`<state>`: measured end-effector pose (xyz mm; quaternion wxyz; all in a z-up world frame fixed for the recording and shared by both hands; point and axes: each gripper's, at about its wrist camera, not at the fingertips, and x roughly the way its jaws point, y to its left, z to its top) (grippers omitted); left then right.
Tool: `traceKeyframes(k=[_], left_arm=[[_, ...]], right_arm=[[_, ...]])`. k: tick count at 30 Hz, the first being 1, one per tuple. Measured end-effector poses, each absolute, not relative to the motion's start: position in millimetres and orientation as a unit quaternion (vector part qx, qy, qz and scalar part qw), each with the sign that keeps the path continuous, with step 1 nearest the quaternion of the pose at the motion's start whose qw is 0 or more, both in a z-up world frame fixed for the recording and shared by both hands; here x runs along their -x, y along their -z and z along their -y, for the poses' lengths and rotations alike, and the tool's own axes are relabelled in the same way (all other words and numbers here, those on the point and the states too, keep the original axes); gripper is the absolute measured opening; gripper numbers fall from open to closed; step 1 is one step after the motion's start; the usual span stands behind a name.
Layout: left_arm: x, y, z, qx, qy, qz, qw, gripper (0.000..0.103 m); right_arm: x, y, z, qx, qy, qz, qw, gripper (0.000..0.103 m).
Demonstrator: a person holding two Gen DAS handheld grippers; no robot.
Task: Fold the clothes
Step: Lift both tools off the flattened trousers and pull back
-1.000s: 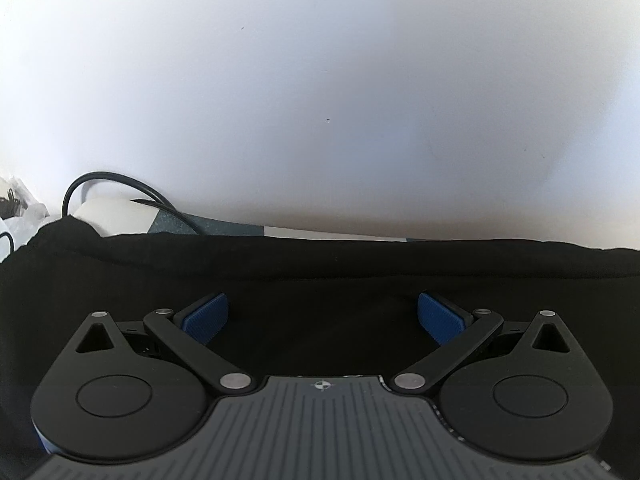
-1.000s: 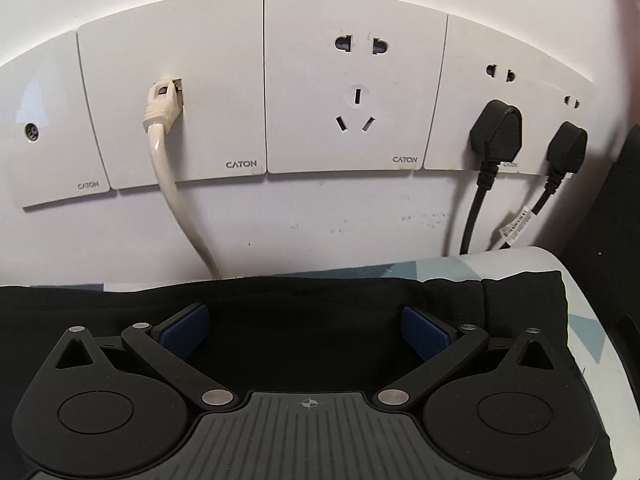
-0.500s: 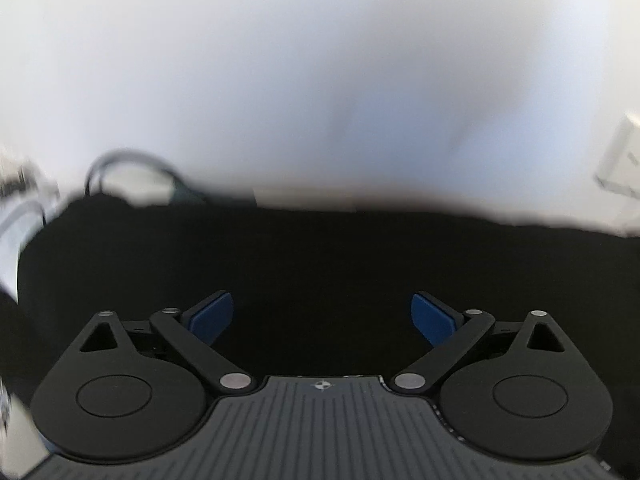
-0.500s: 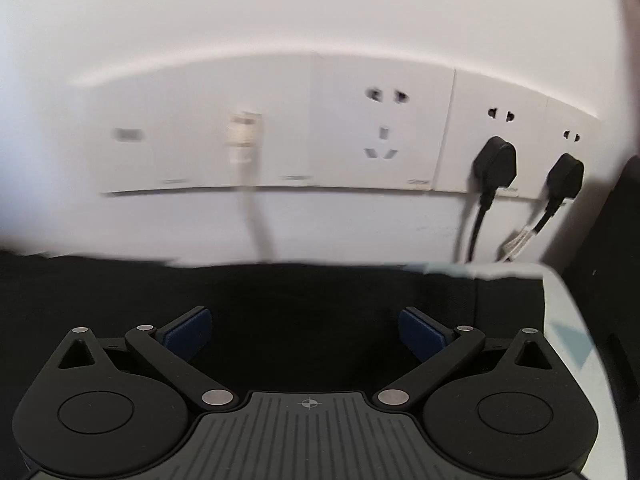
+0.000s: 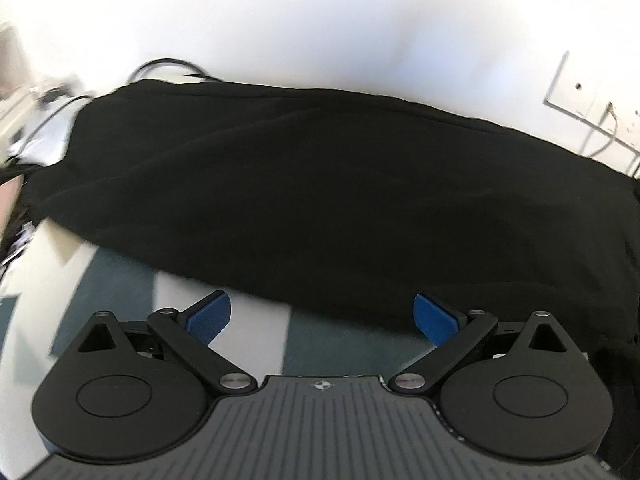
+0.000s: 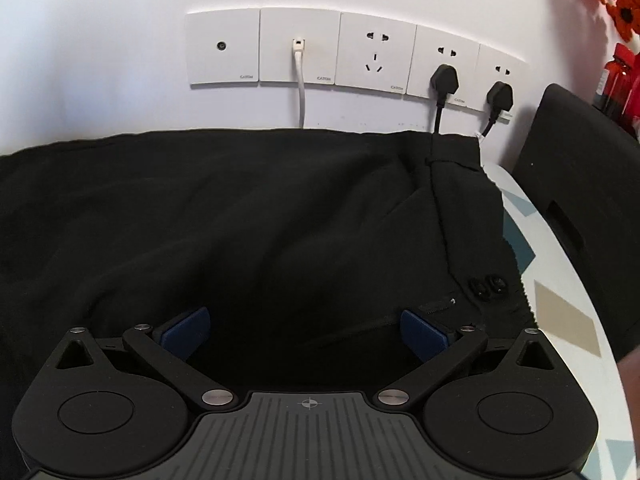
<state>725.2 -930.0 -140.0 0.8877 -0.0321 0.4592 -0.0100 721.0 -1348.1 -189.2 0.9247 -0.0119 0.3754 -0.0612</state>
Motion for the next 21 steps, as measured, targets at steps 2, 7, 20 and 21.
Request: traceKeyframes(k=[2, 7, 20, 21], left_arm=[[-715.5, 129.8, 924.0, 0.045, -0.003, -0.455, 0.889, 0.100], [-683.4, 108.3, 898.0, 0.062, -0.046, -0.438, 0.896, 0.100], [-563.7, 87.9, 819.8, 0.143, -0.081, -0.413, 0.896, 0.101], [-551.0, 87.6, 814.7, 0.145, -0.077, -0.411, 0.897, 0.101]], right_arm=[[-720.9, 195.8, 1342.2, 0.030, 0.056, -0.371, 0.926, 0.102], [-739.2, 194.9, 1345.2, -0.014, 0.070, -0.390, 0.918, 0.102], [-597.7, 124.4, 1361.7, -0.208, 0.104, -0.315, 0.920, 0.102], [-580.4, 124.4, 1363.2, -0.215, 0.121, -0.317, 0.916, 0.102]])
